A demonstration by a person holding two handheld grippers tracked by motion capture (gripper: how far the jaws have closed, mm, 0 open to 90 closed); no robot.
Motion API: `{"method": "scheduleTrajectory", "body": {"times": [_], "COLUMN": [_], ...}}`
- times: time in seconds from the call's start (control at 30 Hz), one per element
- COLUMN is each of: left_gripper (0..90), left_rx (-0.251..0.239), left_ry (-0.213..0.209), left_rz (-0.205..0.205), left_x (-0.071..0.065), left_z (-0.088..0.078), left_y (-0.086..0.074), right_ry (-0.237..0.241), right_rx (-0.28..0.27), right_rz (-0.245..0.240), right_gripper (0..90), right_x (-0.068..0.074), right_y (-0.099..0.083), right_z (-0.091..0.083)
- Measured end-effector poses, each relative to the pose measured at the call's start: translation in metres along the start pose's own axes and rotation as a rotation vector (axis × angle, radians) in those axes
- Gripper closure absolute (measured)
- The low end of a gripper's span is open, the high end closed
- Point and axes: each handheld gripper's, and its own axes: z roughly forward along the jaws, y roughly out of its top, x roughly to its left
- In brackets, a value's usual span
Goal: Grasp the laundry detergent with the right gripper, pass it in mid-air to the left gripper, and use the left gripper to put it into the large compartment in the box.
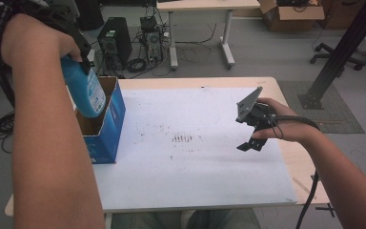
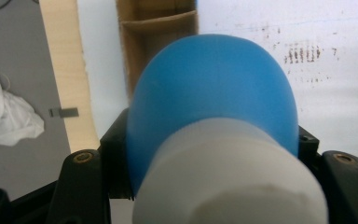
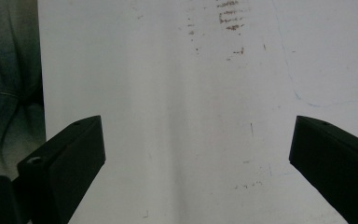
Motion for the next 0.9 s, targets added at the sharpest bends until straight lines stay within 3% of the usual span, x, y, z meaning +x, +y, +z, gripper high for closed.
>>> {"method": "scheduleTrajectory", "body": {"times": [0.37,0.9], "left_gripper": [38.1,38.1], "left_rx": [0.021,0.046], "left_ry": [0.001,-0.002], "left_rz": [-0.037,-0.029], "left_x": [0.023,0.037], "left_z": [0.018,0.05], "left_y": [0.004,0.007], "right_ry": [0.011,0.021], "right_rx": [0.022,0.06], "right_rz": [0.004,-0.005], "right_gripper": [3.7,3.9], "right_x": [-0.002,-0.001], "right_y": [-0.001,0.009], "right_z": [-0.001,-0.009]}}
